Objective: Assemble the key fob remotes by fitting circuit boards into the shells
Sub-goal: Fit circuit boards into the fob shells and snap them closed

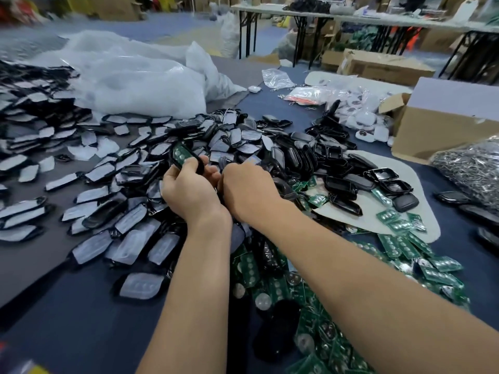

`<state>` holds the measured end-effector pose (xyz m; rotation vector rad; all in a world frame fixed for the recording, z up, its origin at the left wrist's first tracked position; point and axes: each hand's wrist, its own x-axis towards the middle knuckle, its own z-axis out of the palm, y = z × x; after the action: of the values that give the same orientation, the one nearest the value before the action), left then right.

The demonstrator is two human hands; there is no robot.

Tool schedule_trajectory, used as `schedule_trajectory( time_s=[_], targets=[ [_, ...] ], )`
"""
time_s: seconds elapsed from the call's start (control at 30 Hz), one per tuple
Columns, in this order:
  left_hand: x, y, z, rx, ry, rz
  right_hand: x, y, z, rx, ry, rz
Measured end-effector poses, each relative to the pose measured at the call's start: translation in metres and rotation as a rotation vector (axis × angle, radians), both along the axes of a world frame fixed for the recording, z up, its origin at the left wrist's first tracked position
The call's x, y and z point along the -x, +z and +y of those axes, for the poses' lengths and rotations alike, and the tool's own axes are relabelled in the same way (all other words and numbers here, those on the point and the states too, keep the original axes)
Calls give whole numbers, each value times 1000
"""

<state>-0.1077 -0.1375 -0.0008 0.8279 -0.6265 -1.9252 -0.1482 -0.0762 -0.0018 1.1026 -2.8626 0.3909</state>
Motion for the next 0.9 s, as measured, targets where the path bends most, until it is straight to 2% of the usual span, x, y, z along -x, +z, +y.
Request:
schedule_trajectory(
  time_s=[0.13, 0.2, 0.33, 0.43, 0.53, 0.63, 0.9],
  targets=[
    [0, 1, 6, 41, -150, -45, -15, -6, 28, 79, 21, 116],
    [2, -1, 11, 122, -279, -130, -14, -8, 54, 289, -13, 99],
    [7, -6, 26, 373, -626, -329, -18, -4, 120, 858, -292, -304],
    [9, -7, 44, 505, -914, -381, -20, -7, 164, 1154, -489, -569],
    [12, -6, 63, 547, -1084, -369, -18, -9, 188, 1397, -566, -720],
    [10, -4, 75, 555, -1152, -354, -13, -9, 197, 1476, -598, -764],
    [3, 2, 90, 511, -1202, -314, -6, -18, 203, 1401, -610, -693]
  ],
)
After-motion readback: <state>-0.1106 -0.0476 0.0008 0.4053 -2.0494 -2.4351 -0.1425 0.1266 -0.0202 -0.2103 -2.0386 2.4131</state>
